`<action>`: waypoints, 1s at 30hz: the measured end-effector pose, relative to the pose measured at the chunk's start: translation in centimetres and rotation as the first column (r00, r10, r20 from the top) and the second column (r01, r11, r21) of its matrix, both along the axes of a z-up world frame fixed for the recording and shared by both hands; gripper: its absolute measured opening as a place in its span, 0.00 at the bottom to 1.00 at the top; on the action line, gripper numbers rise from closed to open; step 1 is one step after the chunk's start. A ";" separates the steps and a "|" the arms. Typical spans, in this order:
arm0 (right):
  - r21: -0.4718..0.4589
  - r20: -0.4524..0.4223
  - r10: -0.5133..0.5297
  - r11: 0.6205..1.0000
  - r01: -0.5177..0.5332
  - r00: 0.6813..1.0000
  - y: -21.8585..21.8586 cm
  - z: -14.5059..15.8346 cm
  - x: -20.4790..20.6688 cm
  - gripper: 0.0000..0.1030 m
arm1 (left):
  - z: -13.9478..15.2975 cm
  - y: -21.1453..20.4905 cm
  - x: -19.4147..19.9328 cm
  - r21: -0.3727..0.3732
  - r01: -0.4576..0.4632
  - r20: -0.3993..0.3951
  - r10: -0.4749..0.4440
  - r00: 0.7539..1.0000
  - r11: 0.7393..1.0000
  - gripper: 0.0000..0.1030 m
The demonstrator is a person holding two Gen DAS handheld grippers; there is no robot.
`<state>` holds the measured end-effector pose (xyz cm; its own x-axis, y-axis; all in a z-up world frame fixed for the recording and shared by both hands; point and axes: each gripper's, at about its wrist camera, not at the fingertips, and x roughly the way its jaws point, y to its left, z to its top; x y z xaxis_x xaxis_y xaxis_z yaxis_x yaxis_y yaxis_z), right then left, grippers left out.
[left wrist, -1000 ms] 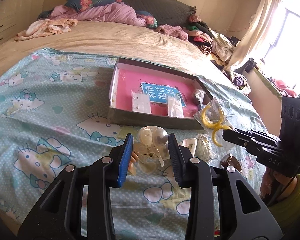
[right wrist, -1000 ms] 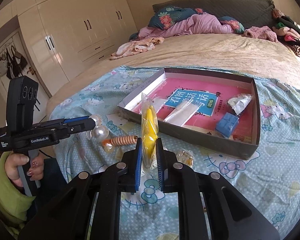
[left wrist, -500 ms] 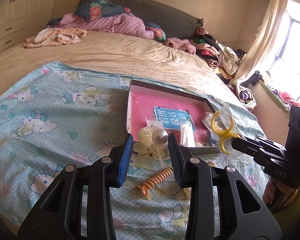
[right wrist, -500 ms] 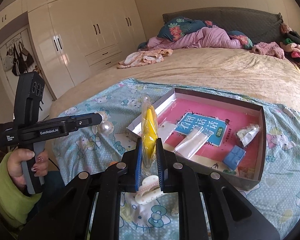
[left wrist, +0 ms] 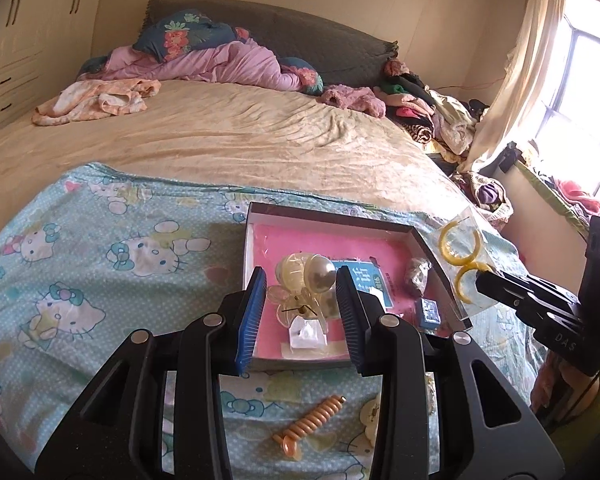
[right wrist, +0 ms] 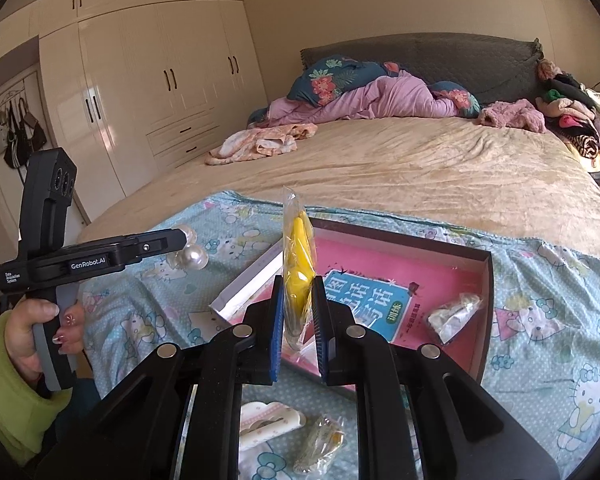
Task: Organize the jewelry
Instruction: 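Carry both held clear bags over the pink tray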
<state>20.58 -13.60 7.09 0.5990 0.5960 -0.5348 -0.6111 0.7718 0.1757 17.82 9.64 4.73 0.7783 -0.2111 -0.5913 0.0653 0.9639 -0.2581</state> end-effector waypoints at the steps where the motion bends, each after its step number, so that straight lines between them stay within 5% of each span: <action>1: -0.002 0.002 -0.009 1.000 0.009 1.000 -0.1 0.0 0.3 0.12 | 0.0 -0.1 0.3 0.003 0.004 0.001 -0.004 1.000 1.000 0.27; 30: -0.086 -0.091 -0.145 0.987 0.137 0.985 -0.1 -4.5 8.0 0.12 | -7.2 -2.1 7.9 0.053 0.098 -0.122 -0.091 0.988 0.994 0.27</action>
